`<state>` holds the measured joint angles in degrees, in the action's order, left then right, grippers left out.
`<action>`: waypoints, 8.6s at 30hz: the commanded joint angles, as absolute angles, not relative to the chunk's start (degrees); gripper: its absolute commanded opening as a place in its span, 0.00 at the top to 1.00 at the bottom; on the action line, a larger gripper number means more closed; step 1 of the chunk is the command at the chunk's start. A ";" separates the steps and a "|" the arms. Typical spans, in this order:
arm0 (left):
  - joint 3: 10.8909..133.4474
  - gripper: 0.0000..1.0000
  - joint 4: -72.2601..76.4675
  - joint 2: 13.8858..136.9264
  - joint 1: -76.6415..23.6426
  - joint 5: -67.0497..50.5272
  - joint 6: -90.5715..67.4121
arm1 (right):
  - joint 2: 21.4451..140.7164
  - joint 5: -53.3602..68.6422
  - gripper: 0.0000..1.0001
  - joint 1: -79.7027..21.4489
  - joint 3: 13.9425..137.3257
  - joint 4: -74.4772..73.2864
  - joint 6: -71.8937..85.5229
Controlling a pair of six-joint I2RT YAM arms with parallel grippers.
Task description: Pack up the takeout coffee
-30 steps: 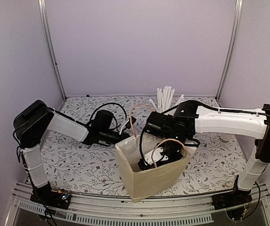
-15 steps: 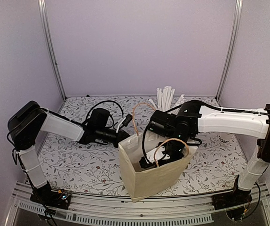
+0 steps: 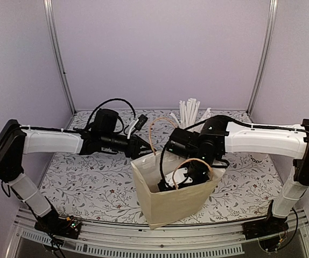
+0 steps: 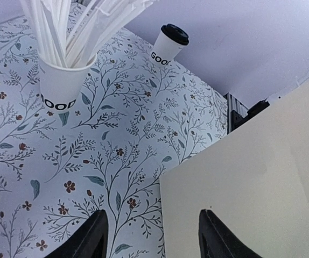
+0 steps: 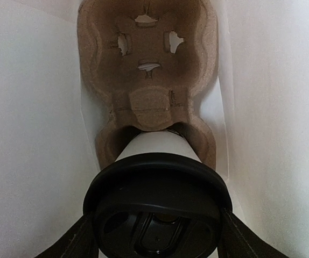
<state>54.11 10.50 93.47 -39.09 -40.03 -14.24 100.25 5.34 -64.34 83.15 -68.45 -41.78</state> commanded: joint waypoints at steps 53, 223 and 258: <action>80.97 0.78 -28.34 85.43 -49.88 -23.00 -3.97 | 94.18 14.06 0.01 -62.40 101.09 -70.17 -50.67; 78.02 0.43 -21.69 73.10 -36.41 -17.61 -10.97 | 81.77 18.01 0.33 6.52 72.65 -68.80 -48.15; 86.47 0.25 -52.69 66.31 -36.44 -3.25 -8.29 | 109.68 9.66 0.32 -68.56 101.20 -60.81 -33.71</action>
